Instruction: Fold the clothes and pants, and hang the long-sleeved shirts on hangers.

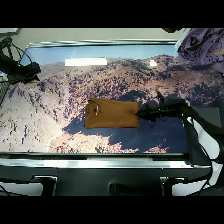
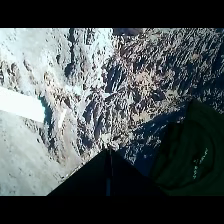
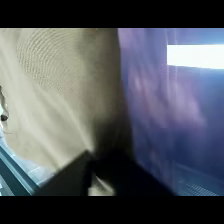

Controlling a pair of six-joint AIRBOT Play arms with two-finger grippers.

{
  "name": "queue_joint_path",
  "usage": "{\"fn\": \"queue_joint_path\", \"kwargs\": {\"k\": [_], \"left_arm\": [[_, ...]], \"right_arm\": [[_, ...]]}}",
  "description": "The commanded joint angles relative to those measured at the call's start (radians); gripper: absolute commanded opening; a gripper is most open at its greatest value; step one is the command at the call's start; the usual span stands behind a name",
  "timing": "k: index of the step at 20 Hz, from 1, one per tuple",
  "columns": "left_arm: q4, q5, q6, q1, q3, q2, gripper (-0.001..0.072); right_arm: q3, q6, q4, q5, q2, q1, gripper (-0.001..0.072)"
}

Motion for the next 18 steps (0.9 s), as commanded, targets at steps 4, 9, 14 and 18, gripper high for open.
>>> {"fn": "queue_joint_path", "kwargs": {"k": [4,9,14,18], "left_arm": [[0.0,0.0,0.001,0.0,0.0,0.0,0.0023],[0.001,0.0,0.001,0.0,0.0,0.0,0.0023],[0.001,0.0,0.001,0.0,0.0,0.0,0.0023],[0.001,0.0,0.001,0.0,0.0,-0.003,0.0024]], "right_arm": [[0.081,0.098,-0.021,-0.004,0.028,-0.013,0.0023],[0.381,0.301,-0.135,-0.045,0.04,-0.142,0.0023],[0.637,0.487,-0.361,-0.074,0.04,-0.252,0.0023],[0.755,0.574,-0.458,-0.113,0.04,-0.364,0.0023]]}}
